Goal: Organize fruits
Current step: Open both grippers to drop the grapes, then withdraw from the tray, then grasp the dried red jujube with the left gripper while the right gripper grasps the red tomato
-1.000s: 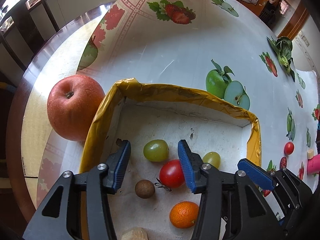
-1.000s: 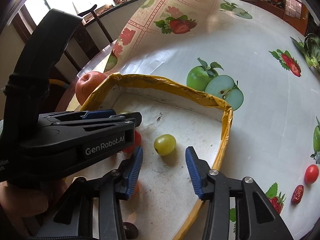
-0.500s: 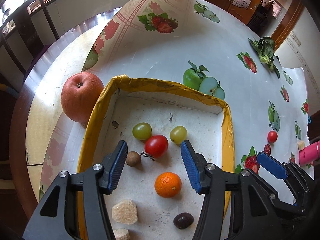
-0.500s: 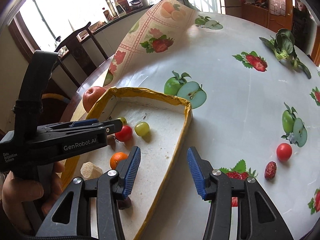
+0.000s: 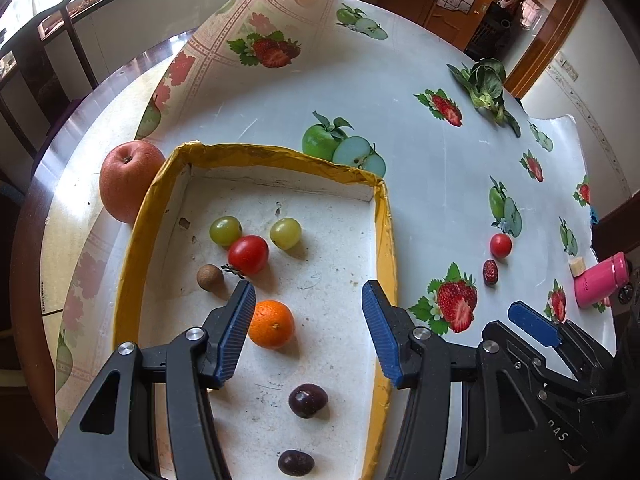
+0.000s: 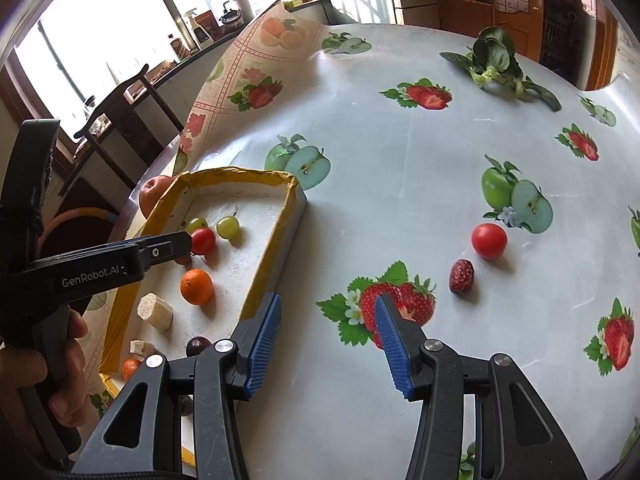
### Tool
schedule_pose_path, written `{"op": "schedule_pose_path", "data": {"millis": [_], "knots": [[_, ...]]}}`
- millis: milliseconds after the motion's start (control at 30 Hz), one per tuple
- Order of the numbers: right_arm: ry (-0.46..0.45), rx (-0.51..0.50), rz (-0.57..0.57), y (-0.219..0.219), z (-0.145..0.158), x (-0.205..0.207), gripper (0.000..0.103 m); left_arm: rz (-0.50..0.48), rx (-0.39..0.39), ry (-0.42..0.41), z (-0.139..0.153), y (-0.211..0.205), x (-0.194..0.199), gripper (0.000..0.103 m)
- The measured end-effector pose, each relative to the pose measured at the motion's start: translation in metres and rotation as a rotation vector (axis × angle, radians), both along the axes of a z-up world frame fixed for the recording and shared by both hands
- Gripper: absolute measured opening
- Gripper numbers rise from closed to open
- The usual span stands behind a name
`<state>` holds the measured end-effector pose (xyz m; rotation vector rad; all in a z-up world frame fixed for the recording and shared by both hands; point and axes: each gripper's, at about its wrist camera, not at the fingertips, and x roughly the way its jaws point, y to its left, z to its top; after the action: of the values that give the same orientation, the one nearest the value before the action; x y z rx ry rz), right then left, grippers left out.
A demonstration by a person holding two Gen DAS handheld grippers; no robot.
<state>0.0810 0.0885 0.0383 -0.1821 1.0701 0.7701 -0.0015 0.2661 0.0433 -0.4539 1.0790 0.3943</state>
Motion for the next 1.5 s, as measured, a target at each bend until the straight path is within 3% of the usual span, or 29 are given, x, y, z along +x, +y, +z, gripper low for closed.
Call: {"op": "schedule_pose_path", "data": {"millis": [633, 900, 1100, 1167, 1200, 1500], "knots": [[0.006, -0.017, -0.145, -0.074, -0.009, 0.034, 0.051, -0.155, -0.047, 0.008, -0.003, -0.079, 0.036, 0.054], [0.015, 0.014, -0.211, -0.073, -0.021, 0.08, 0.051, -0.203, -0.066, 0.037, -0.021, -0.103, 0.052, 0.054], [0.012, -0.01, -0.19, -0.047, -0.037, 0.111, 0.05, -0.224, -0.097, 0.05, -0.035, -0.117, 0.071, 0.054], [0.028, -0.037, -0.177, -0.042, -0.047, 0.118, 0.048, -0.228, -0.111, 0.053, -0.04, -0.121, 0.079, 0.054], [0.043, -0.044, -0.171, -0.043, -0.052, 0.121, 0.033, -0.23, -0.116, 0.055, -0.041, -0.123, 0.083, 0.054], [0.031, 0.048, -0.261, -0.112, -0.03, 0.108, 0.032, -0.267, -0.105, 0.072, -0.061, -0.148, 0.131, 0.054]]}}
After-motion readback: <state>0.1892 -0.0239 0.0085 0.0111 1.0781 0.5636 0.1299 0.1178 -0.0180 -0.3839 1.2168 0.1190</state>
